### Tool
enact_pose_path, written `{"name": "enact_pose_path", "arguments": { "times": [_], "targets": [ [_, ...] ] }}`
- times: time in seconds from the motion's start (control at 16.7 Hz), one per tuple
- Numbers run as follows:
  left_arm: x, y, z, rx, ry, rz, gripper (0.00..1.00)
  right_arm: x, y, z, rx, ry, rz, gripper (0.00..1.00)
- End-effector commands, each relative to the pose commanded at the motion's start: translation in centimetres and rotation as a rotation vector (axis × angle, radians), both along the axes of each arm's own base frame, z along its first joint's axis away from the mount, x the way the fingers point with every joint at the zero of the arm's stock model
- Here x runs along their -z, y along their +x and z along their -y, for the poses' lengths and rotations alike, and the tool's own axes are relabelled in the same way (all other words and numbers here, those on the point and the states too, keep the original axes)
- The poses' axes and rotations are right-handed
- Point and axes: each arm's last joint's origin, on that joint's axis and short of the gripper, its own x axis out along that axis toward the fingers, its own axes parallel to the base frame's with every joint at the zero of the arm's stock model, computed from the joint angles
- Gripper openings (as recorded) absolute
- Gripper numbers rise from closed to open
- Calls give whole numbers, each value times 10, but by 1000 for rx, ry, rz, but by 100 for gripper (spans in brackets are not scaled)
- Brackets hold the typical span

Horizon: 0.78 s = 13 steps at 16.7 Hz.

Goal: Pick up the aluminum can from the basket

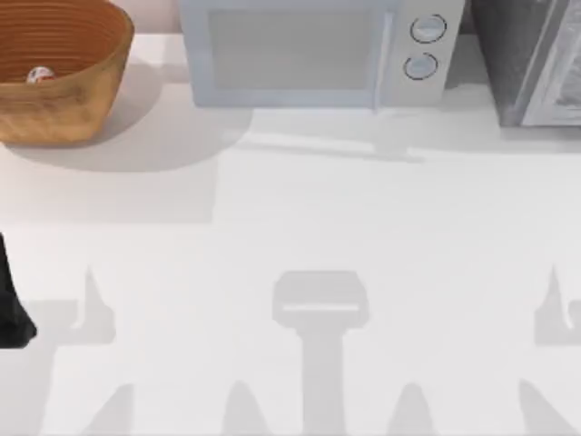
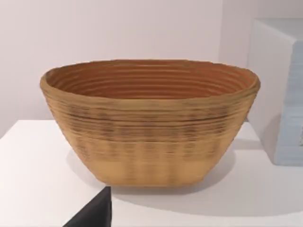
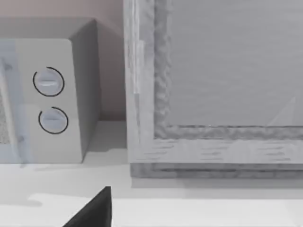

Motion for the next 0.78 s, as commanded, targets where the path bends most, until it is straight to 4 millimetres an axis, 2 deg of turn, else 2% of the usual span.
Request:
{"name": "enact_pose_path", "arguments": {
  "times": [0.18, 0.36, 0.6, 0.78],
  "targets": [
    [-1, 0, 0, 0, -1, -8, 100, 0, 0, 0, 0, 0, 0, 100],
    [-16, 2, 0, 6, -10, -74, 100, 0, 0, 0, 0, 0, 0, 100],
    [-62, 16, -1, 26, -32, -238, 100, 0, 0, 0, 0, 0, 0, 100],
    [-110, 49, -2, 43, -52, -384, 100, 0, 0, 0, 0, 0, 0, 100]
  ]
}}
